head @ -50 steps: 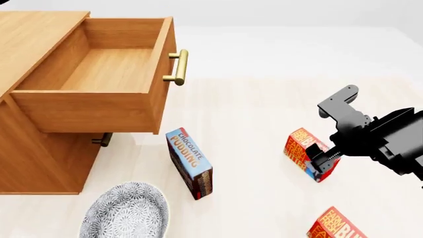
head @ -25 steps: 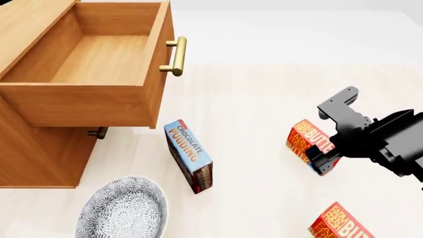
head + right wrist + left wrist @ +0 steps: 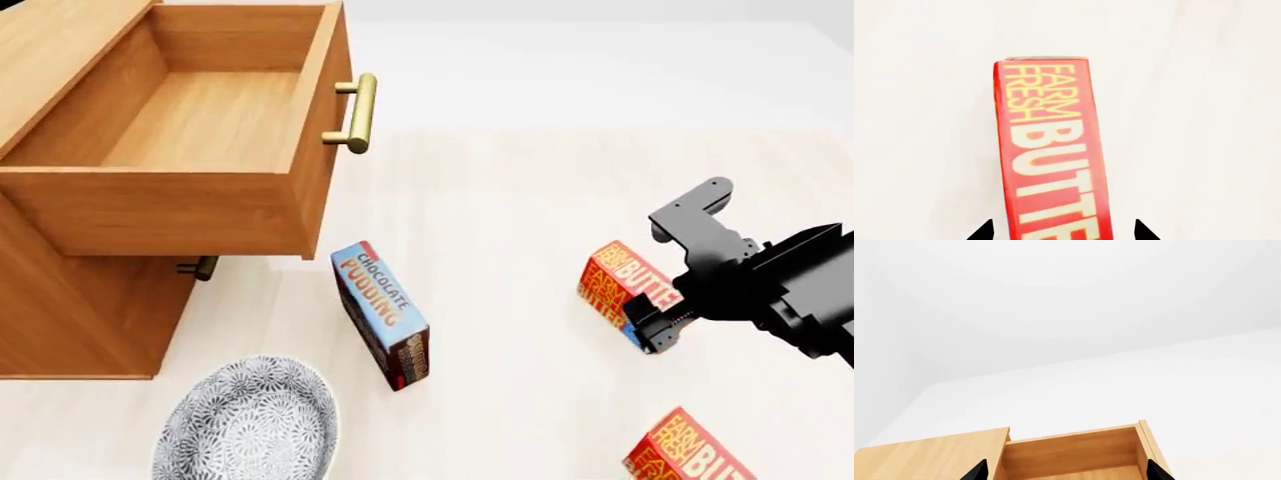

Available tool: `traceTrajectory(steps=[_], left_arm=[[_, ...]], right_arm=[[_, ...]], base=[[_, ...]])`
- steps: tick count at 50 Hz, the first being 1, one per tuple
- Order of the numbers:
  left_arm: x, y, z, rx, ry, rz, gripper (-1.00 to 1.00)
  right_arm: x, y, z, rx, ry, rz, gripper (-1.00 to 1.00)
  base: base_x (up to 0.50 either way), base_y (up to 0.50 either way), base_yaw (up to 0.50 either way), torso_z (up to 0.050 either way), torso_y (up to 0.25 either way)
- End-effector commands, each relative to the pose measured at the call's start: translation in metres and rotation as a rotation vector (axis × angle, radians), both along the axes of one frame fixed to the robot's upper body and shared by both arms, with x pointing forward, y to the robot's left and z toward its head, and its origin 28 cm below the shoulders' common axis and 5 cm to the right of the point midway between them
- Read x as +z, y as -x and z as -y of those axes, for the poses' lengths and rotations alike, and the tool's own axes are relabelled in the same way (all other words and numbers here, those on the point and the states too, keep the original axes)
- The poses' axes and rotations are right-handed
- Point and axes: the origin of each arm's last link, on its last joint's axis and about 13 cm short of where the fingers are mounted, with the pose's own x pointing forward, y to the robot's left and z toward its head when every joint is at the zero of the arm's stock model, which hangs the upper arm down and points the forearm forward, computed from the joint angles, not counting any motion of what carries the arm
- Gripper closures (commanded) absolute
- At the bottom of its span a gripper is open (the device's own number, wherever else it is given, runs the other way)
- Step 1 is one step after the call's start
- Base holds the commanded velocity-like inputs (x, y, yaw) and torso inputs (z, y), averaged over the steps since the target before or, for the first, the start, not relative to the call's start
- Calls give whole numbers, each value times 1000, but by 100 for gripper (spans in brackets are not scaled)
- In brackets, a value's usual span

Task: Put the butter at the front in the top drawer of the cabinet and close it.

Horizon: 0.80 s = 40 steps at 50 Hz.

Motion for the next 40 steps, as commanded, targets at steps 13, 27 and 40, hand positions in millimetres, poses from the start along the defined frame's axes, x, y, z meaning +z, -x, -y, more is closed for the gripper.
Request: traceTrajectory(steps=[13,27,40], left_arm=[[0,0,0,0,-4,-9,-100],[0,0,0,1,6,-7,-100],[0,0,0,2,-5,-18,-100]], right_arm=[[-2,1,0,-2,-3,-1,-100],[-3,0,0,-4,-3,-3,-100],[-3,-1,-1,-3,-3,-3,-100]], base=[[0,0,0,0,0],[0,0,0,0,0],[0,0,0,0,-64]])
